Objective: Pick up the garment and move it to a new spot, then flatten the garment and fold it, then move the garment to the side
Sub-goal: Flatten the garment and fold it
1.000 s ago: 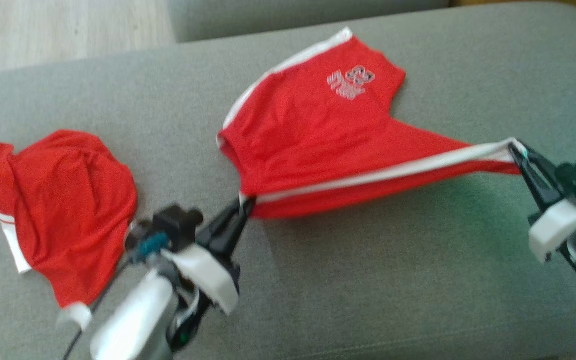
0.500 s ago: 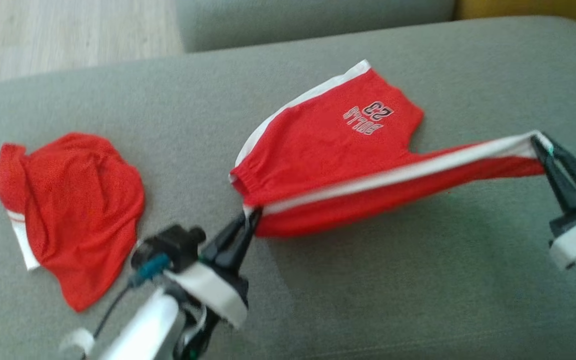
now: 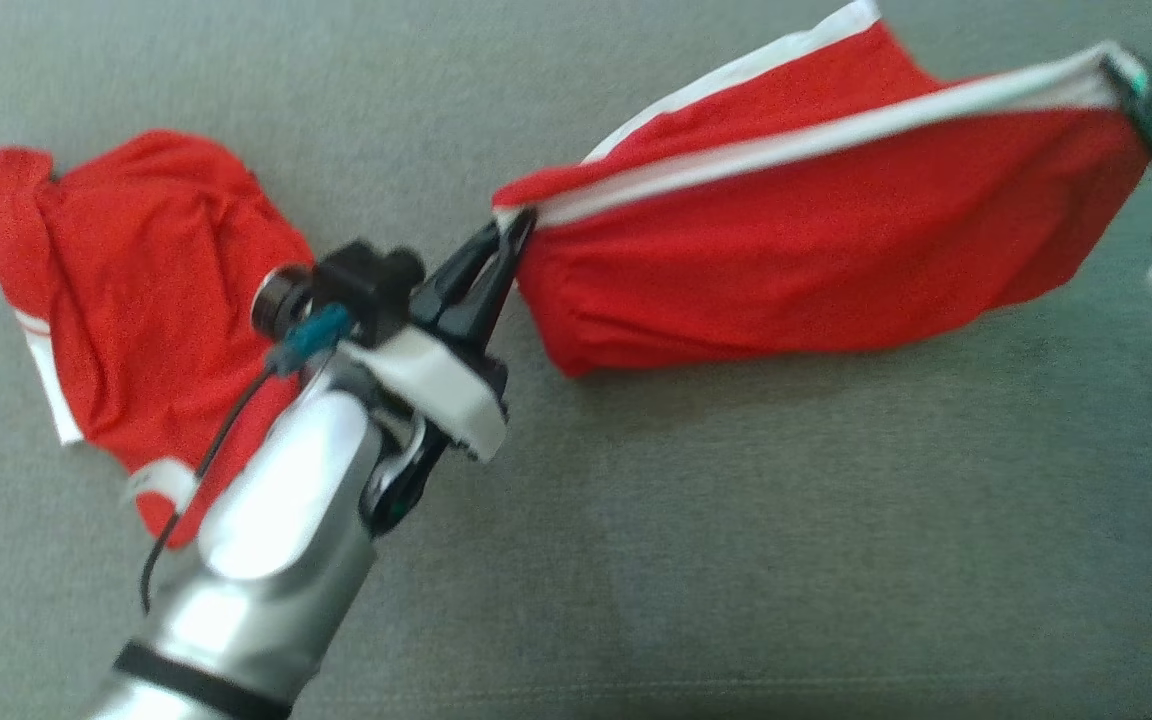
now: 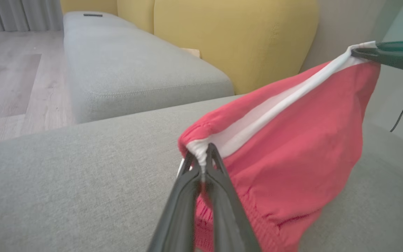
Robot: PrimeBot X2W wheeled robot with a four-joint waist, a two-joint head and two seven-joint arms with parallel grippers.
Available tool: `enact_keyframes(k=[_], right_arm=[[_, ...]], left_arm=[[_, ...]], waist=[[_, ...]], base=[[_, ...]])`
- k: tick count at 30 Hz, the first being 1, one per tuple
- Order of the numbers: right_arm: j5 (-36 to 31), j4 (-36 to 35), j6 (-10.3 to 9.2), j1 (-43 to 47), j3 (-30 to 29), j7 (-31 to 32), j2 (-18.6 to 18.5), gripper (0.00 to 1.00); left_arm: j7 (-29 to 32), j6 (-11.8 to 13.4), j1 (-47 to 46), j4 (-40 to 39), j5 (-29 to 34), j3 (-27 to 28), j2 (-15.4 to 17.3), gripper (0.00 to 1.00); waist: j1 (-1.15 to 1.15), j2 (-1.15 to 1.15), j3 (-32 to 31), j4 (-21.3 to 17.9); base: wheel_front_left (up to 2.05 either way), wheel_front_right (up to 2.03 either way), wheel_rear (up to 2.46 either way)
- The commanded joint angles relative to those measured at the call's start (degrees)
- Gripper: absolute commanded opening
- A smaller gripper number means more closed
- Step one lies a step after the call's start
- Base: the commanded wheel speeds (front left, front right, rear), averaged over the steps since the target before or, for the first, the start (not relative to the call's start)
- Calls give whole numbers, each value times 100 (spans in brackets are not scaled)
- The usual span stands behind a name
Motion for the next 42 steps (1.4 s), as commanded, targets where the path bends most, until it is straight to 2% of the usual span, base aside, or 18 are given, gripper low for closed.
enact_keyframes(k=[1,10,16,25,32,33,34,39,42], right_arm=[[105,9,-5,-209,126,25,-288,0],[758,704,-5,-1728,1648,97,-676,0],[1023,1143,-5,-2527,2529,30,-754,0],[1351,1831,-5,-3272,3299,-215,-667,0],[1454,2246,-5,-3611,3649,-453,-566,0],[1471,2315,-5,-3657,3673,-523,-538,32],[1514,2386,-5,-3683,3685,-599,-500,100],[1716,2776,-5,-3655,3727,-978,-286,100],[1936,3062,-5,-3540,3518,-1285,-138,100]], left_arm=[[-3,-15,-359,-55,20,122,30,0],[-76,-36,-1143,599,-90,-191,-230,0],[-101,-39,-1433,798,-215,-293,-322,0],[-105,-40,-1532,753,-195,-266,-387,0],[-105,-40,-1576,719,-155,-175,-412,0],[-105,-40,-1585,726,-129,-147,-414,51],[-106,-40,-1589,729,-101,-114,-417,100],[-106,-40,-1525,843,28,26,-431,100],[-106,-40,-1411,875,99,103,-432,100]], waist=[[-1,0,287,220],[-1,0,800,452],[-1,0,1013,580],[-1,0,1194,732],[-1,0,1312,773],[-1,0,1323,773],[-1,0,1329,771],[-1,0,1200,701],[-1,0,1014,616]], base=[[0,0,0],[0,0,0],[0,0,0],[0,0,0],[0,0,0],[0,0,0],[0,0,0],[0,0,0],[0,0,0]])
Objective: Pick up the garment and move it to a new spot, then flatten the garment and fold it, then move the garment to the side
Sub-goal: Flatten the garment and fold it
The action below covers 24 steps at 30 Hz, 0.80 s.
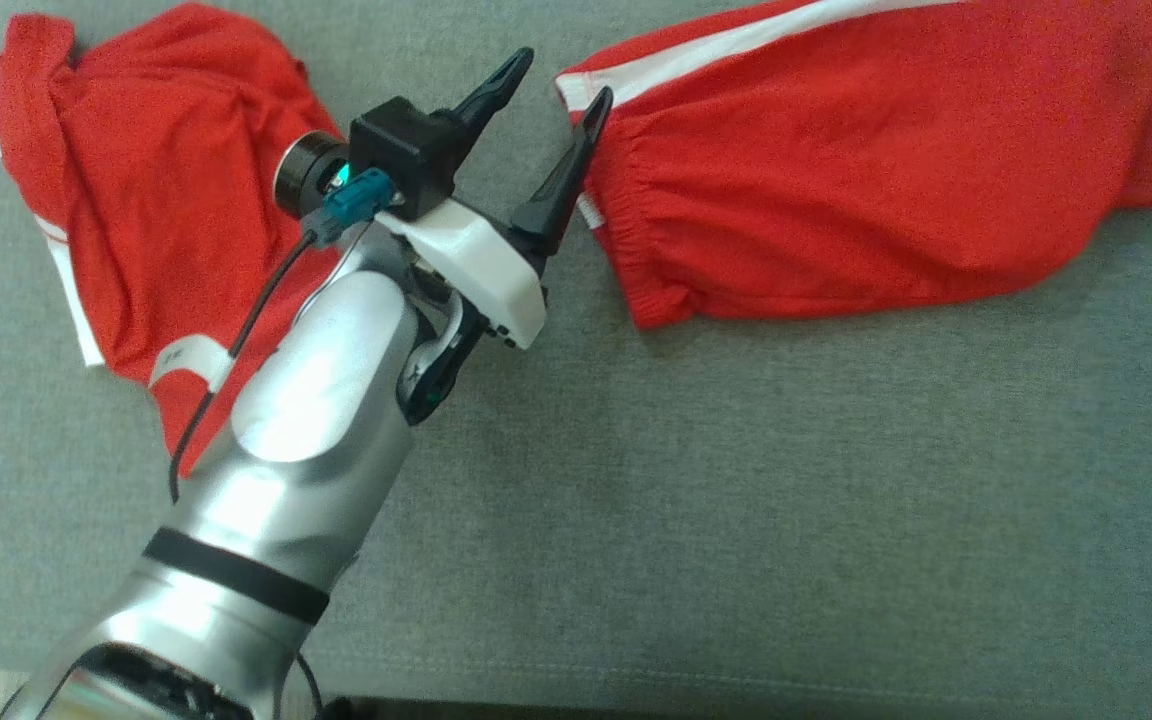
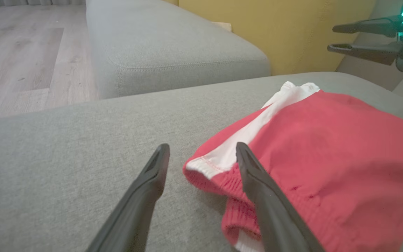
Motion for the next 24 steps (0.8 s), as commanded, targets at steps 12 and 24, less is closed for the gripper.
enact_keyframes(k=[12,24], right_arm=[[259,-164,-5,1337,-2465,-581,1062,100],[-1378,-1838,-5,4247,-5618,-583,3013,100]], left_arm=[[-69,108,758,-714,145,1144,327,100],[-69,158,2372,-2044,264,2270,231,100]], waist=[[0,0,-1102,-600],[0,0,-2046,-944]], base=[[0,0,0],[0,0,0]])
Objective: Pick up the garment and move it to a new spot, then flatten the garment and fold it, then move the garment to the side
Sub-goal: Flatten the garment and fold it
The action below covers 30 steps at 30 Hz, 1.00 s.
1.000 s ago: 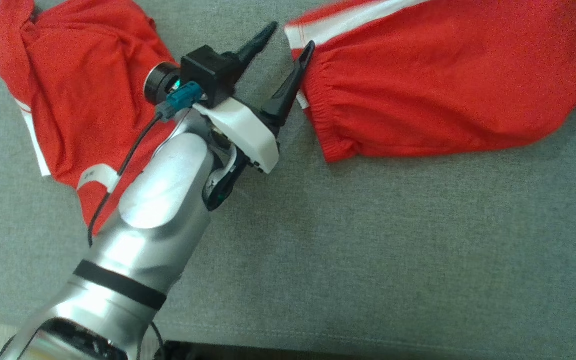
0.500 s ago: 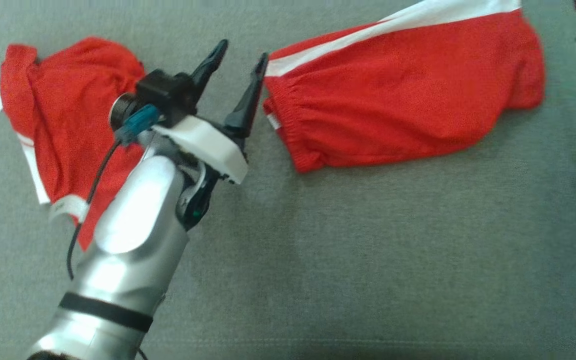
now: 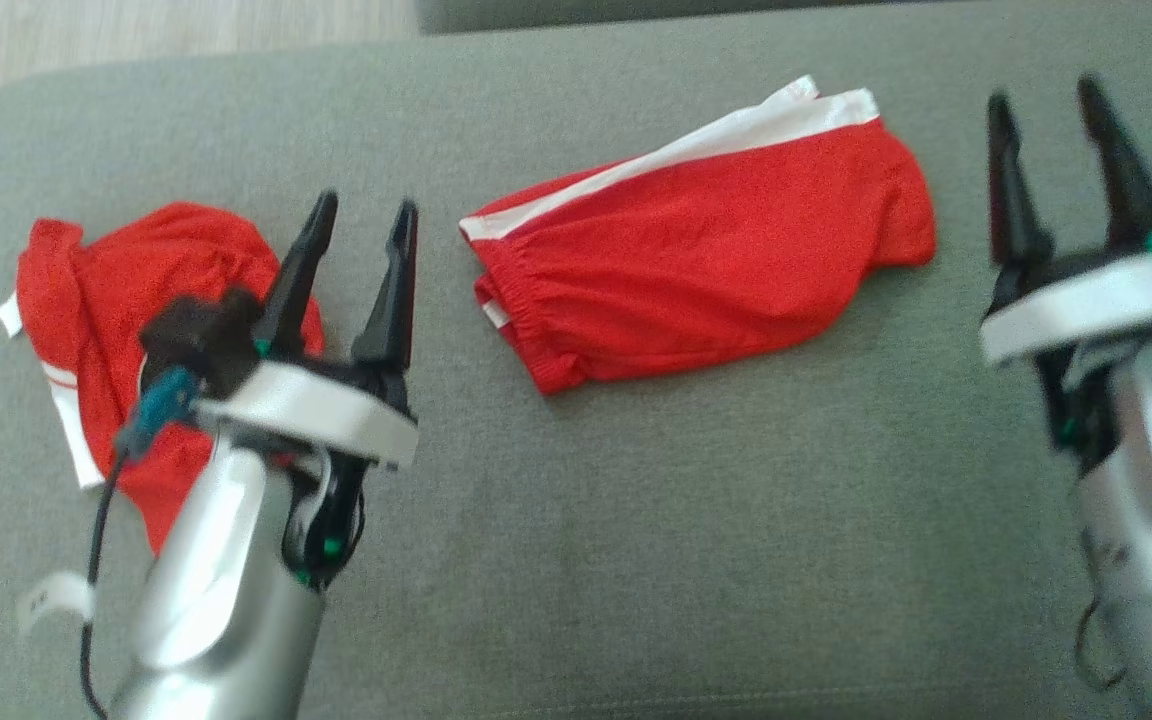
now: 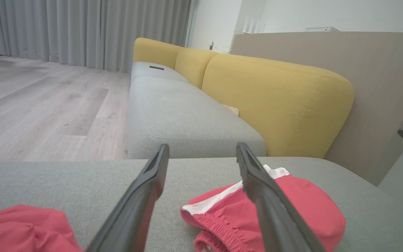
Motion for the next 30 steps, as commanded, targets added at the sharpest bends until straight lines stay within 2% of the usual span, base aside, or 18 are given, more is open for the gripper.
enact_keyframes(k=[1,6,11,17,25,30], right_arm=[[-240,-430,-5,299,-193,-35,270,100],[-801,-1111,-5,1244,-738,-35,962,100],[-1015,-1476,-5,1855,-976,-35,1224,100],[-985,-1576,-5,2369,-893,-36,1280,100],[-881,-1435,-5,2274,-920,-34,1283,100],[-240,-986,-5,1856,-1024,250,1283,100]], left_arm=[[-51,-3,77,-325,124,279,57,100],[-51,-56,760,-647,145,593,-25,100],[-51,-82,1221,-849,290,766,-79,100],[-51,-107,1616,-943,435,815,-128,100],[-51,-122,1488,-974,395,688,-140,100],[-51,-127,1321,-918,367,562,-141,100]], waist=[[1,0,-194,-112],[1,0,-371,-192],[1,0,-476,-217],[1,0,-561,-228],[1,0,-351,-101],[1,0,-88,89]], base=[[0,0,0],[0,0,0],[0,0,0],[0,0,0],[0,0,0],[0,0,0]])
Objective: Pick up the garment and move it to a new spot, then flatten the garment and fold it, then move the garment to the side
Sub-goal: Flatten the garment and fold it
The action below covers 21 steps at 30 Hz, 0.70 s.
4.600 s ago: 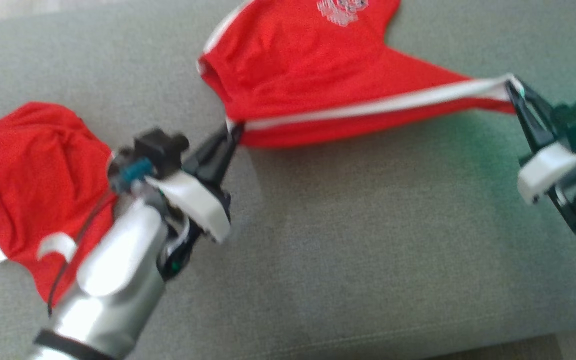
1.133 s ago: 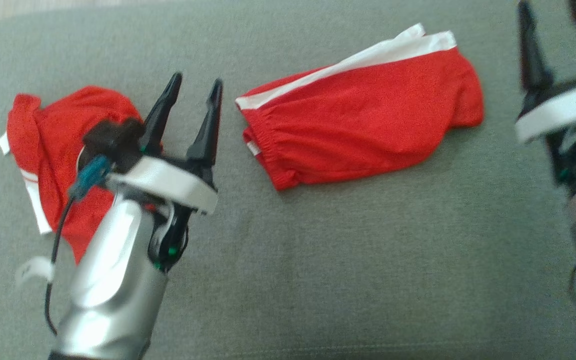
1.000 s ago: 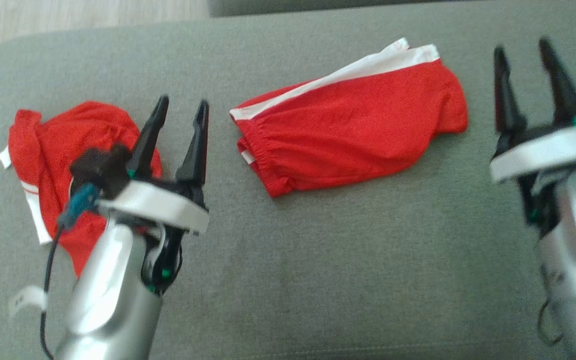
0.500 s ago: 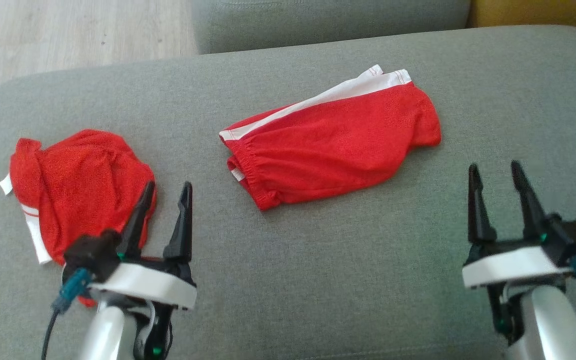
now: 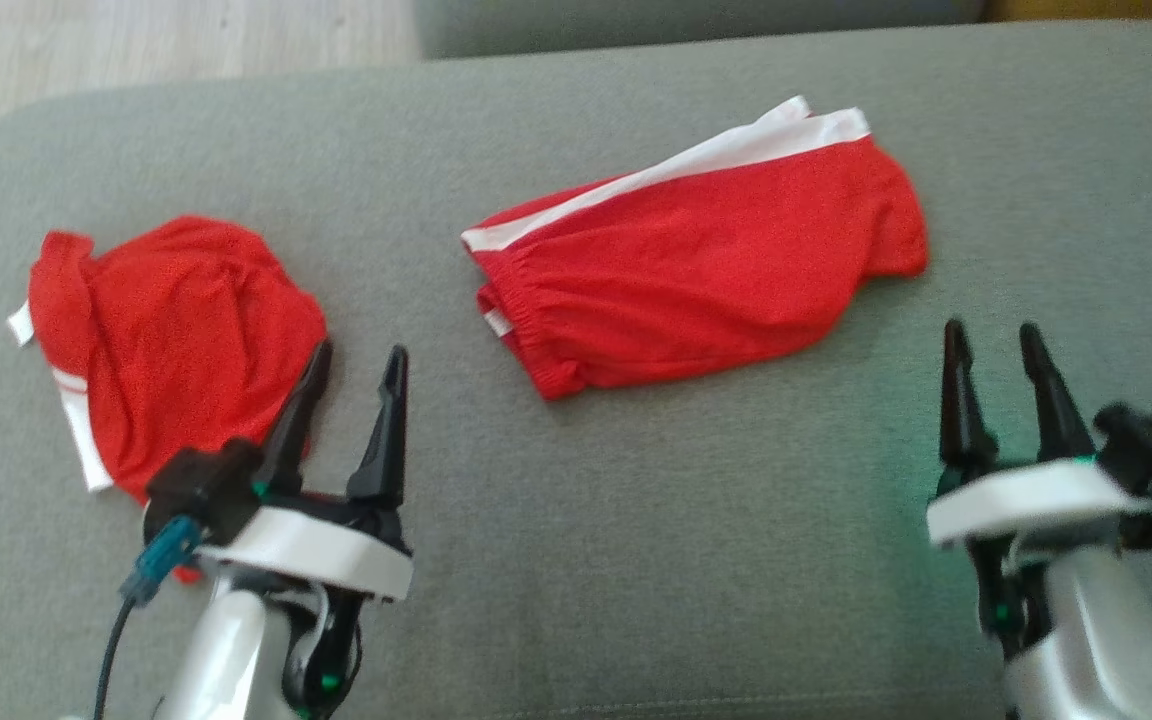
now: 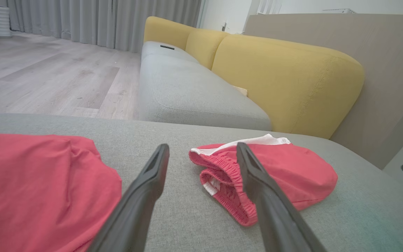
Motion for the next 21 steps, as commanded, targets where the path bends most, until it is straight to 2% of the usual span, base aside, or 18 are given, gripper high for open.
enact_keyframes(k=[1,6,13,17,21], right_arm=[[198,-79,-5,-381,113,68,-11,100],[1458,767,-5,-1024,-137,617,-11,100],[2499,2293,-5,-2059,-677,1115,-11,100],[2805,3074,-5,-2614,-934,1202,-11,100],[2692,3774,-5,-3070,-1192,1173,-11,100]], left_arm=[[-33,-22,-293,-161,-34,120,11,100],[-33,-24,-400,-93,-85,-52,11,100],[-33,-16,-606,-47,-173,-256,11,100],[-33,10,-672,-54,-220,-335,11,100],[-33,42,-716,-77,-273,-383,11,100]], waist=[[1,0,147,135],[1,0,392,424],[1,0,659,901],[1,0,751,1118],[1,0,835,1281]], base=[[0,0,0],[0,0,0],[0,0,0],[0,0,0],[0,0,0]])
